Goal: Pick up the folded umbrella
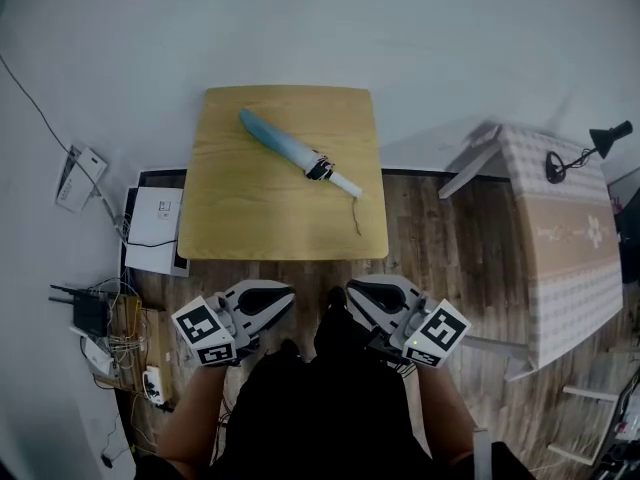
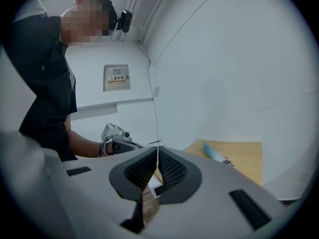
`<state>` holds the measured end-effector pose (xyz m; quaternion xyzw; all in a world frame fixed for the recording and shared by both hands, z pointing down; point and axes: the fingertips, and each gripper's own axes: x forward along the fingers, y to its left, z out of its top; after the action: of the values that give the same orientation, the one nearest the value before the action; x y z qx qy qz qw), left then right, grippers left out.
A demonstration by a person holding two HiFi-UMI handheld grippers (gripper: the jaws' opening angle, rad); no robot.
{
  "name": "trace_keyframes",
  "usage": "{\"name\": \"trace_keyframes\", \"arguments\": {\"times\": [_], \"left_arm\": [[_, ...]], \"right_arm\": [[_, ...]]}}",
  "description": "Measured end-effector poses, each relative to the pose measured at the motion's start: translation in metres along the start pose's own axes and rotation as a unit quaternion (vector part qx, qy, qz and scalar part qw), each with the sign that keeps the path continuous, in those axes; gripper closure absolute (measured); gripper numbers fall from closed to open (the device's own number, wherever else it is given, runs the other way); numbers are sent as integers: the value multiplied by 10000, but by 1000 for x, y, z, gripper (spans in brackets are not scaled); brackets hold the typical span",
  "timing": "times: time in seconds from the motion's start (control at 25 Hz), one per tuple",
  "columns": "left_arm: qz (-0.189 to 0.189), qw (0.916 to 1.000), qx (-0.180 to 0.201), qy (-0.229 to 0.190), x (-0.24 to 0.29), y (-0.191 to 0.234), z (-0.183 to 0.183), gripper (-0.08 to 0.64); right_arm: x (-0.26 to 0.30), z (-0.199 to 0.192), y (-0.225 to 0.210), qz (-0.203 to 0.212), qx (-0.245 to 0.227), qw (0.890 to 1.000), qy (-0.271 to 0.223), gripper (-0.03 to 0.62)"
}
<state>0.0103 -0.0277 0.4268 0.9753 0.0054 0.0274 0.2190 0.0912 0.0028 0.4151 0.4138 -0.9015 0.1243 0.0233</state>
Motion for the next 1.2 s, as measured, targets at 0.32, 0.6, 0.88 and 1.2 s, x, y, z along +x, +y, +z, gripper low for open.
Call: {"name": "trace_keyframes", "arguments": {"times": [0.32,0.6,0.88,1.2], "left_arm": [[616,9981,70,8,55,41,38,549],[1178,9928,202,2,77,67,62,549],[1445,9891,289,-7,86,98,76,549],[1610,9866,260,34,66,166,80,549]], "right_arm": [[9,35,-84,615,-119,9980,-95,572],[21,54,-135,1028,-159,9942,-288,572],[35,57,-175,961,-70,9948,-334,572],[83,49,-208,610,1,9981,17,572]]}}
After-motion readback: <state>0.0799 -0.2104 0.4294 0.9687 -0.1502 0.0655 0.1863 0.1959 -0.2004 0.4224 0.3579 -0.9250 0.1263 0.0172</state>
